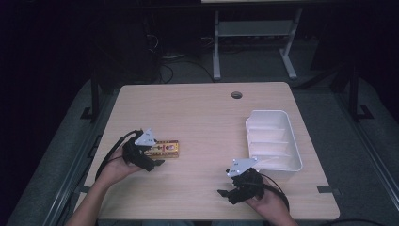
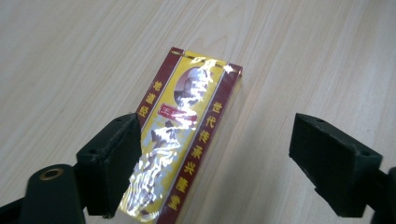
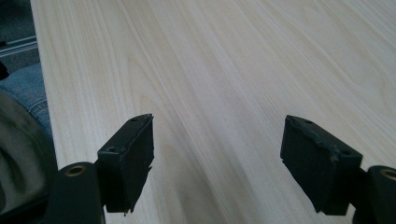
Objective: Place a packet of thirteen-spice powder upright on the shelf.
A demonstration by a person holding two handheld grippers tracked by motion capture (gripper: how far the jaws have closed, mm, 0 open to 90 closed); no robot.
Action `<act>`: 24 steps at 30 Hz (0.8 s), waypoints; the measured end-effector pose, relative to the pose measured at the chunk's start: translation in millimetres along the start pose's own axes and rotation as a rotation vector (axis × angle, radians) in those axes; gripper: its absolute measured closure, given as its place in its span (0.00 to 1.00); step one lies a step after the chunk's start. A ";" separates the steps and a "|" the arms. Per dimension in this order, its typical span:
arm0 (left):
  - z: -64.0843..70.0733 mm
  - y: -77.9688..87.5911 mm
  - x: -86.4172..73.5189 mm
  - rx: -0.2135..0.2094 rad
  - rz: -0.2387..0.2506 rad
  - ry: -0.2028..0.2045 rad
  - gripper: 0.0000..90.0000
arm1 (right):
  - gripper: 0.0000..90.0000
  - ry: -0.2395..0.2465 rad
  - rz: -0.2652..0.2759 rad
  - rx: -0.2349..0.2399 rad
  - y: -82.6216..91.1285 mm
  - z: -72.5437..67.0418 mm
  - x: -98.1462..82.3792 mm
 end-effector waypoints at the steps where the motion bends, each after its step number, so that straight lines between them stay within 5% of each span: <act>1: 0.0 0.0 0.0 0.000 0.000 0.000 0.17 | 0.28 0.000 0.000 0.000 0.0 0.0 0.0; 2: -4.7 -3.6 1.7 -0.032 -0.007 -0.002 0.17 | 0.28 -0.001 0.001 0.001 0.1 0.2 -0.1; 7: -17.0 -16.7 -2.4 -0.024 -0.071 -0.036 0.17 | 0.28 0.000 0.001 0.003 0.5 0.5 -0.5; 10: -18.8 -21.7 -4.9 -0.050 -0.072 -0.011 0.17 | 0.28 0.002 0.002 0.005 0.7 0.4 -0.4; 12: -24.1 -30.3 -13.2 -0.036 -0.123 -0.008 0.17 | 0.28 0.003 0.000 0.006 0.5 0.2 -0.5; 24: -23.2 -40.6 -19.9 -0.047 -0.192 -0.014 0.20 | 0.30 0.019 -0.001 0.008 0.0 -0.7 0.2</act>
Point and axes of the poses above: each handheld gripper's, and its own axes: y roughly backward along the jaws, x roughly out of its top, z roughly to its right, the point moved 10 cm from there along -y, roughly forward along the jaws, and after that the axes turned 11 degrees about x, right-handed, at the moved point
